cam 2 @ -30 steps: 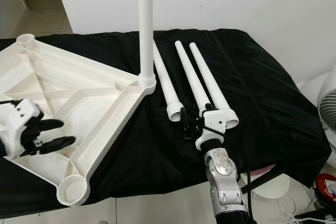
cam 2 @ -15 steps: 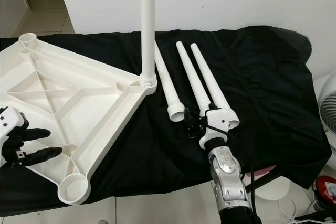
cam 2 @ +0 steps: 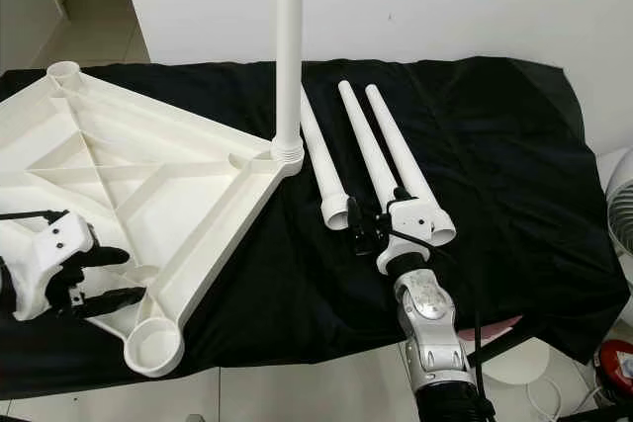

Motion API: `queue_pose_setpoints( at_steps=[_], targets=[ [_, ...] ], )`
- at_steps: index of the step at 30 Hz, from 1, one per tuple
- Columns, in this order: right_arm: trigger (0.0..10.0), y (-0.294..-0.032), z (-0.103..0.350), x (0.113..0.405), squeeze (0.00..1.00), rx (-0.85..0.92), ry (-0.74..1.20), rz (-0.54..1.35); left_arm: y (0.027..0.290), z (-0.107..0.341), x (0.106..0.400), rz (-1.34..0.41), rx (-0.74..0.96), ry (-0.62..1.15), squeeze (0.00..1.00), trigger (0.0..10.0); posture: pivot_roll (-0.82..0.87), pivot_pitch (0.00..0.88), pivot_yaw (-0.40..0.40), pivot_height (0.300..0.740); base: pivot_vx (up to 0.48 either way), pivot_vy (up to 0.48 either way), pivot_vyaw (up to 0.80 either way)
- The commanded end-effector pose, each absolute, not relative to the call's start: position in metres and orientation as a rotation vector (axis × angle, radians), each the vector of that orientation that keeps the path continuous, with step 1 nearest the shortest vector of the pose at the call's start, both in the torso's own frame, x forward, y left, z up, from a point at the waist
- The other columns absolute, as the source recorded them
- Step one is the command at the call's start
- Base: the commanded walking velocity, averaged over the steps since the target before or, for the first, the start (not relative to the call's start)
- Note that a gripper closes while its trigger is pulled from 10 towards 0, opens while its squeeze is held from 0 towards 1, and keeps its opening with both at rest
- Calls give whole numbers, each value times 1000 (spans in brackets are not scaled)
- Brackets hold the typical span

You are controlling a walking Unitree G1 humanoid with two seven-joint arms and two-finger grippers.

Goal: Building children table

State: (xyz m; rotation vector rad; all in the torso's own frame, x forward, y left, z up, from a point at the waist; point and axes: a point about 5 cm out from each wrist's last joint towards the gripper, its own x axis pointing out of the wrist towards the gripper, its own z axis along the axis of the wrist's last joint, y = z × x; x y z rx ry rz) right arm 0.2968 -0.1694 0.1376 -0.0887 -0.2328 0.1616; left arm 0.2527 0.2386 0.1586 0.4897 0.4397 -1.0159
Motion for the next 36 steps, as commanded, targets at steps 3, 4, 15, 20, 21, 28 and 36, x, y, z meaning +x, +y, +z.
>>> queue_pose_setpoints(
  at_steps=[3,4,15,20,21,28,36],
  targets=[
    [10000,-174,135,295,0,-96,-227,144,236,144,254,-1028,497,485,0,10000,78,95,-28,740,0,0,0],
    [10000,-175,135,295,0,-101,-226,140,238,143,253,-1028,497,492,0,10000,75,96,-25,740,0,0,0],
    [10000,-175,133,295,0,-107,-220,147,265,132,250,-989,568,594,0,10000,91,98,-36,740,0,0,0],
    [10000,-172,133,296,0,-104,-219,157,265,131,258,-952,599,586,0,10000,93,98,-37,740,0,0,0],
    [10000,-171,133,296,0,-105,-219,159,264,130,259,-955,593,581,0,10000,93,98,-37,740,0,0,0],
    [10000,-171,133,297,0,-108,-218,160,247,132,275,-932,595,509,0,3294,84,86,-30,740,0,0,0],
    [10000,-172,134,297,0,-112,-222,152,229,138,291,-909,593,411,0,0,77,76,-22,740,0,0,0]
  ],
)
